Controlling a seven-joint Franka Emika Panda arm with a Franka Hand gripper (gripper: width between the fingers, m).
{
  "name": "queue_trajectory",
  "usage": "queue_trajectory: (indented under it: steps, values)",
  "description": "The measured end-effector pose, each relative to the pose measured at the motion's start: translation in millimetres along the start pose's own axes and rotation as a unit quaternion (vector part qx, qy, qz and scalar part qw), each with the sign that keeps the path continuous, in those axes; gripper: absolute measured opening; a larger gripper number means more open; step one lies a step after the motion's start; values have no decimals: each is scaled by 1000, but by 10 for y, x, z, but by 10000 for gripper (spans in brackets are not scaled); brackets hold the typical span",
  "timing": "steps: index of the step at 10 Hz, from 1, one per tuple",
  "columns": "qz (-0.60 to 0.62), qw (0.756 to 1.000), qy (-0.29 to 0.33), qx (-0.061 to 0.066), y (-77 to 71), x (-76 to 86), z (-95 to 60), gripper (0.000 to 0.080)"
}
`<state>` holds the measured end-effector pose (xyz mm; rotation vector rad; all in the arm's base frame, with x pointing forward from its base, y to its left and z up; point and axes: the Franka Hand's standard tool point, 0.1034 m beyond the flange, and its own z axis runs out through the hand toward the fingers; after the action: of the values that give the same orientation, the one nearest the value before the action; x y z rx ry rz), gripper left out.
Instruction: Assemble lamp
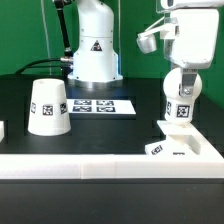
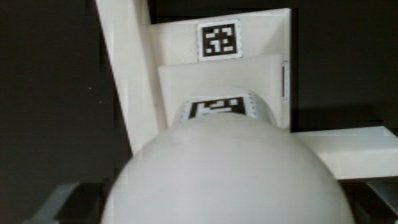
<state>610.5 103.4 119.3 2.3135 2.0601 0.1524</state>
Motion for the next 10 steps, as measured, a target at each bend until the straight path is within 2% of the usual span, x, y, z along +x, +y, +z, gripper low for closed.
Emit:
queue_trajectory:
  steps: [1, 3, 6, 8, 10]
  values:
    - [11, 1000, 1, 0, 4, -19, -3, 577]
    - [122, 993, 6, 1, 11, -114, -8, 577]
    - [290, 957, 9, 6, -2, -132, 7, 579]
    - [383, 924, 15, 11, -4, -123, 11, 580]
    - [433, 901, 16, 11, -1, -114, 12, 580]
